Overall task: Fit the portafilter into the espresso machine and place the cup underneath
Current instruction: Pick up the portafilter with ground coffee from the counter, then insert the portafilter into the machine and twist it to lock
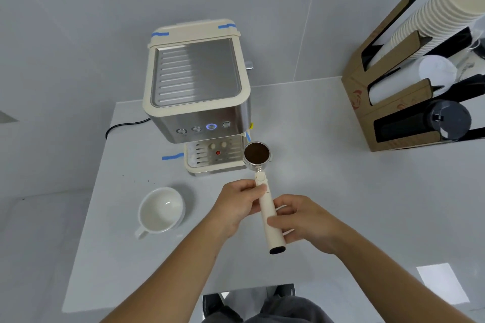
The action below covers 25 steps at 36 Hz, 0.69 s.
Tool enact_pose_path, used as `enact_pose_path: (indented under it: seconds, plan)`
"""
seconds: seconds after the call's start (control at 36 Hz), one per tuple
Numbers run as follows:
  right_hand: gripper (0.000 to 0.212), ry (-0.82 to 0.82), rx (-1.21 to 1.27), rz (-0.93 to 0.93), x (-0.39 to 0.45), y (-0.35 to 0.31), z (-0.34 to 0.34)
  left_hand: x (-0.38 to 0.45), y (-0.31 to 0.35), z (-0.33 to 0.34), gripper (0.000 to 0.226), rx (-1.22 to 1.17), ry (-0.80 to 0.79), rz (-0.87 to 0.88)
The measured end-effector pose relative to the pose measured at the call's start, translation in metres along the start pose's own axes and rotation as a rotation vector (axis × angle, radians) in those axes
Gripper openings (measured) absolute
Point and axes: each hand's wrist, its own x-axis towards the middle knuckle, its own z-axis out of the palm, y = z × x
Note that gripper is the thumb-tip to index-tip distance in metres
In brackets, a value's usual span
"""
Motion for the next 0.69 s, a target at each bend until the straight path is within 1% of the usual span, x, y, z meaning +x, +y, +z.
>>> enact_pose_path:
  seconds: [0.17, 0.39, 0.56, 0.69]
  plan:
    - [0.031, -0.052, -0.013, 0.002, 0.007, -0.002, 0.019, -0.006, -0.003, -0.023, 0.012, 0.010, 0.023, 0.008]
    - [0.032, -0.141, -0.045, 0.007, 0.015, -0.010, 0.044, -0.018, -0.001, -0.052, 0.006, 0.045, 0.044, 0.012]
    - [0.032, -0.190, -0.099, 0.022, 0.018, -0.014, 0.059, -0.025, -0.004, -0.070, 0.010, 0.100, 0.055, 0.012]
    - [0.033, -0.203, -0.104, 0.021, 0.019, -0.017, 0.069, -0.028, -0.007, -0.081, 0.008, 0.179, 0.120, 0.038]
